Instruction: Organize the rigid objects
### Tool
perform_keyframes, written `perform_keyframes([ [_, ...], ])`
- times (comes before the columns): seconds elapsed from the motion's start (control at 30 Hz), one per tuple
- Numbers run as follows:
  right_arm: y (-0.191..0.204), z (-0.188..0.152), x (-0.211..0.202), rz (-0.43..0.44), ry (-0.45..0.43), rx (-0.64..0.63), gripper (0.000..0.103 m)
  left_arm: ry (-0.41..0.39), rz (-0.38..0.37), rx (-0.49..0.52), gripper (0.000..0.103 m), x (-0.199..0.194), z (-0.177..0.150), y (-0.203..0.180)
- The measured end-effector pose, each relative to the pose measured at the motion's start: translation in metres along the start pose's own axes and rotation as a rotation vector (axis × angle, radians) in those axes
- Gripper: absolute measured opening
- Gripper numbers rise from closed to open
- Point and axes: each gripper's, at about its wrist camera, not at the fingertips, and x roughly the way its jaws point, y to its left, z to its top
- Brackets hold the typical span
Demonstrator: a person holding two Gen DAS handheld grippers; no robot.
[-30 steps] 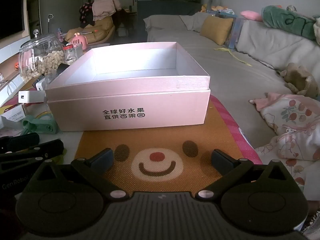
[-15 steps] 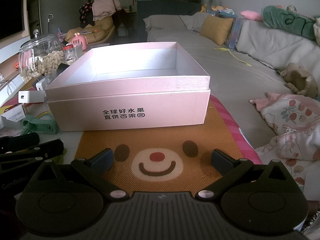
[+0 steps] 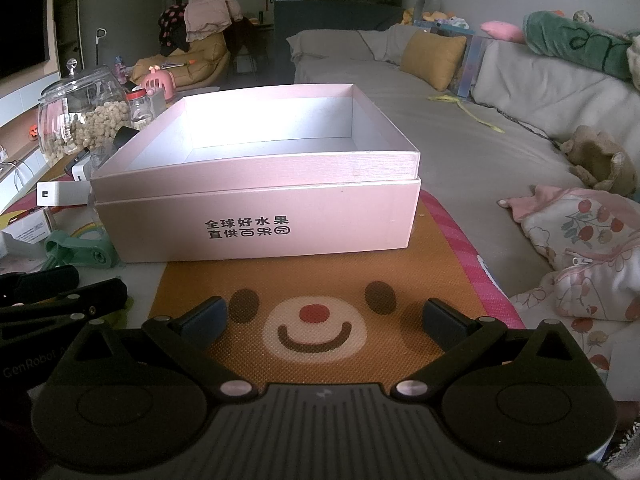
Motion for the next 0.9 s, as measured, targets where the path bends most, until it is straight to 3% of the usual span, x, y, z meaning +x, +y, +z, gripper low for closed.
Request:
perform_keyframes([
  [0.9, -0.0001, -0.0001, -0.0006, 0.000, 0.000, 0.000, 0.103, 0.001, 0.014, 0.019, 0.052, -0.0006, -0.0010, -0.0043],
])
